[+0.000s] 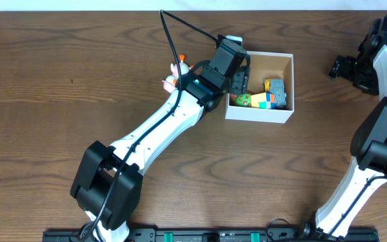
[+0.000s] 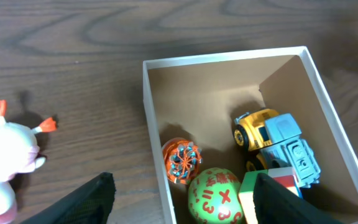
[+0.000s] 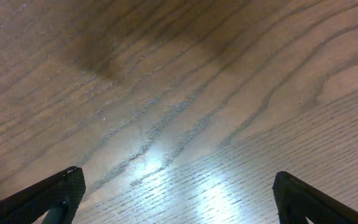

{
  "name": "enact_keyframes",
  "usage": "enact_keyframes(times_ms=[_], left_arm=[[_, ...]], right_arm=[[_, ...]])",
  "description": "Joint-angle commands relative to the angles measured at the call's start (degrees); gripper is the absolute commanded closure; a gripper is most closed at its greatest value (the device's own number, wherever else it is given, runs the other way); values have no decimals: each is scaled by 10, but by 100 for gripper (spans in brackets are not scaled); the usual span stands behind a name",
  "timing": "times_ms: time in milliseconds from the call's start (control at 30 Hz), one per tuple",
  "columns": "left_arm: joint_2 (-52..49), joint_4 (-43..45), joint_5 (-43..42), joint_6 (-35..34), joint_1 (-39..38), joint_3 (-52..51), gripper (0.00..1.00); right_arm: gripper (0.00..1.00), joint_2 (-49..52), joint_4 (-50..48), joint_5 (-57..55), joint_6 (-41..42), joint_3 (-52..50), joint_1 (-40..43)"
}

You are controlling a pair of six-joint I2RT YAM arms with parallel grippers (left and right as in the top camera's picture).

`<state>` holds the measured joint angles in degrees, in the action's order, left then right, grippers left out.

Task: Pack container
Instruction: 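Lift the cube and carry it into the white box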

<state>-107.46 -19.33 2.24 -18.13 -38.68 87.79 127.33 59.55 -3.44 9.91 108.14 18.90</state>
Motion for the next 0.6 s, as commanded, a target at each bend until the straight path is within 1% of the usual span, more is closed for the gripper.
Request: enact_keyframes(times_ms=[0, 100, 133, 200, 333, 433, 500, 567], left_arm=[[8, -1, -71, -1, 0, 6, 25], [8, -1, -186, -1, -2, 6, 24], [8, -3, -207, 1, -3, 6, 24], [8, -8, -221, 2, -12, 6, 26], [7, -11, -219, 31, -35, 5, 47], [7, -11, -193, 35, -53, 5, 62], [7, -9, -173, 35, -63, 5, 70], [4, -2, -161, 35, -72, 5, 71]], right_arm=[[1, -1, 0, -2, 6, -2, 4], [1, -1, 0, -2, 6, -2, 4], [1, -1, 0, -2, 6, -2, 4], [1, -1, 0, -2, 6, -2, 4], [1, -1, 0, -2, 6, -2, 4], [1, -1, 0, -2, 6, -2, 4], [1, -1, 0, -2, 6, -2, 4], [1, -1, 0, -2, 6, -2, 4]])
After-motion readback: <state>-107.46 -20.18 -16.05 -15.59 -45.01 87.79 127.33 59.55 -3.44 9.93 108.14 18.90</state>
